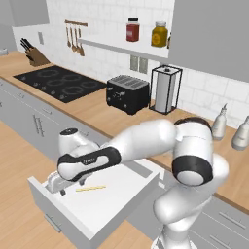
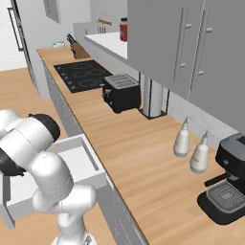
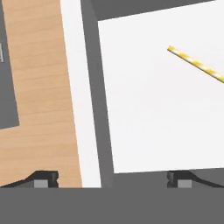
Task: Take a straw from the drawer in front and place it inside the glass cup on the dining counter.
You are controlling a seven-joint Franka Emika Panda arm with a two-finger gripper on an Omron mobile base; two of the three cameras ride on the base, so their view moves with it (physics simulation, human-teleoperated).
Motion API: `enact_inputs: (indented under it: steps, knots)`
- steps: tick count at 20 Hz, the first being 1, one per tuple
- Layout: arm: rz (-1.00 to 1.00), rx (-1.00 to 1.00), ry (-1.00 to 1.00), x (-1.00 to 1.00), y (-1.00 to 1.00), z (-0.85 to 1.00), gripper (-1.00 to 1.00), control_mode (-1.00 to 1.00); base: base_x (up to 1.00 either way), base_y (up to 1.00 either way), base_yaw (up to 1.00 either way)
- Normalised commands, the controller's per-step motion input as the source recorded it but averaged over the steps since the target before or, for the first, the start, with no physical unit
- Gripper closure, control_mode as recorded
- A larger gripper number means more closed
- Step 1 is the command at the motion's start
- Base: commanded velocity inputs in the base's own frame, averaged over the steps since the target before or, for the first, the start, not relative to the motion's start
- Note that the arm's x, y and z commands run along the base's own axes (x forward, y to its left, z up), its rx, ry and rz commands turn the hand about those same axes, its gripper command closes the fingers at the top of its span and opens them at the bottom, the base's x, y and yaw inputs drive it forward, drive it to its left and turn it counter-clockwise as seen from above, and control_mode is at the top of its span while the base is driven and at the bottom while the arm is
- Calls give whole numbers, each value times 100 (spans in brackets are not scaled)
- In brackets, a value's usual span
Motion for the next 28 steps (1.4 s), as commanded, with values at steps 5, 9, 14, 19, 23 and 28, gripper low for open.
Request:
enact_inputs:
  steps: [5, 9, 14, 19, 23, 28]
  knots:
    - [-29, -1, 1, 23, -69, 0, -100, -100, 0, 0, 0]
    - [-40, 0, 1, 39, -33, 0, -100, -100, 0, 0, 0]
    - [-42, 0, 0, 38, -1, 0, -100, -100, 0, 0, 0]
    - [-24, -2, 2, 44, 0, -2, -100, -100, 0, 0, 0]
    - [-10, -2, 6, 11, 0, -13, -100, -100, 0, 0, 0]
    - [26, -5, 0, 0, 0, -32, -100, -100, 0, 0, 0]
